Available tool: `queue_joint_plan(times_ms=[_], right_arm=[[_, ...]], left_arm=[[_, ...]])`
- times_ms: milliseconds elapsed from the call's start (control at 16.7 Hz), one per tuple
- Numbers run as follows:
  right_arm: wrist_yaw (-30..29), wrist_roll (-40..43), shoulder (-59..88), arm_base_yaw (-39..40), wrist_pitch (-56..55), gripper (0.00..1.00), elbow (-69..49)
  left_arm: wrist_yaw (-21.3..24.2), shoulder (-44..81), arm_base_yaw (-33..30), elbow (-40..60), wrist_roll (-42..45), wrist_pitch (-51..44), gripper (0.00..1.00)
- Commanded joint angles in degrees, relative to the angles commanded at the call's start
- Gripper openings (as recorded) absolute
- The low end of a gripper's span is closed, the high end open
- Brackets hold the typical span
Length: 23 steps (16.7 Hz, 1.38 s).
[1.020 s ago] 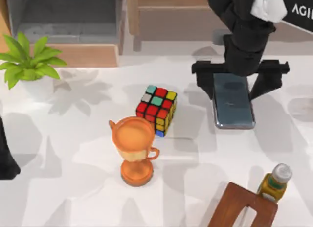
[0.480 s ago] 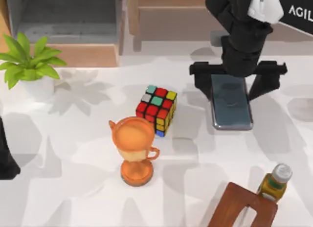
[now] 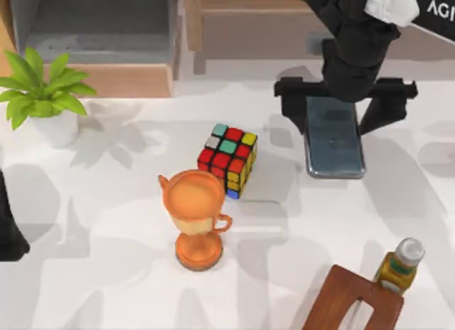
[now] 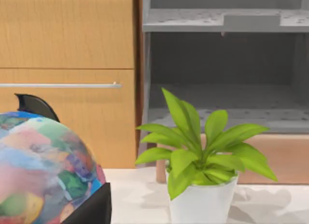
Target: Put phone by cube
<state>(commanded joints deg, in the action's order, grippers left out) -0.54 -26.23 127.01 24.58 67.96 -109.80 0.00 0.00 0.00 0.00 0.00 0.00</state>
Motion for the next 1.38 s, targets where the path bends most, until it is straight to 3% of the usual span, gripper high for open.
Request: queue_joint_plan(times_ms=[1380], right_arm=[[0.22,0.08,-5.27,0.52,-6.42,0.0,-1.47]], left_arm=[[0.0,0.0,0.0,0.0,0.0,0.0,1.0]])
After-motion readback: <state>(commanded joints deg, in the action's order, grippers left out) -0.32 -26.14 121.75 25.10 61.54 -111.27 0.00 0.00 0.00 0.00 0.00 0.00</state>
